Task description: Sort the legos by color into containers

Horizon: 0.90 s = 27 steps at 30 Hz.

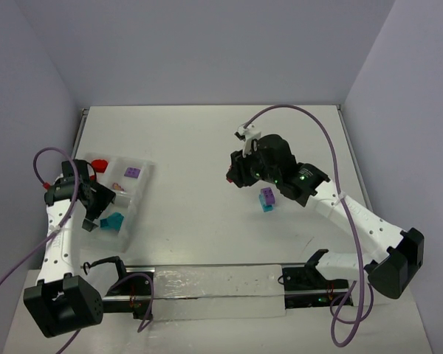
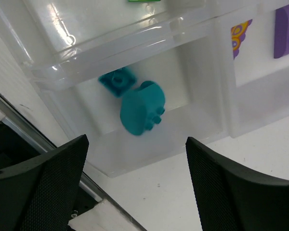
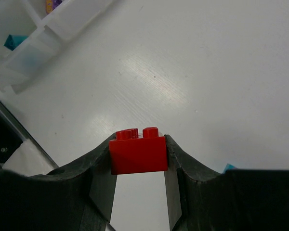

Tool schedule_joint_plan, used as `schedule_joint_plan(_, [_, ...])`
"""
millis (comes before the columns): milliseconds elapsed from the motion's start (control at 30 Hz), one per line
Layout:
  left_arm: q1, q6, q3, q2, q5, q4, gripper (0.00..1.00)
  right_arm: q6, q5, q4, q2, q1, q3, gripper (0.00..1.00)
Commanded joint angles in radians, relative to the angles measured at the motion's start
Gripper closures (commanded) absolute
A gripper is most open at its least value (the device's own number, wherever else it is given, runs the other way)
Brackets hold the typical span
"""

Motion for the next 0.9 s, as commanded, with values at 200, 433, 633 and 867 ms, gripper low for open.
schedule_joint_plan(200, [-0.010, 0.159, 0.198, -0.114, 0.242, 0.169, 0.11, 0.163, -0.256, 0.061, 0.007, 0.008, 0.050, 1.00])
schedule_joint_plan(433, [-0.147, 0.204, 0.336, -0.037, 0.697, 0.316, 0.16, 0.305, -0.347, 0.061, 0.133, 0.007, 0.183, 1.00])
schedule_joint_plan(633, [-0.239, 0.307, 0.313, -0.058, 0.849, 0.444, 0.17, 0.544, -0.315, -0.137, 0.309, -0.029, 0.433, 1.00])
schedule_joint_plan(867, [-0.309, 0.404, 0.288, -0.051, 0.963, 0.523, 0.13, 0.835, -0.549, -0.058, 0.447, -0.059, 0.519, 1.00])
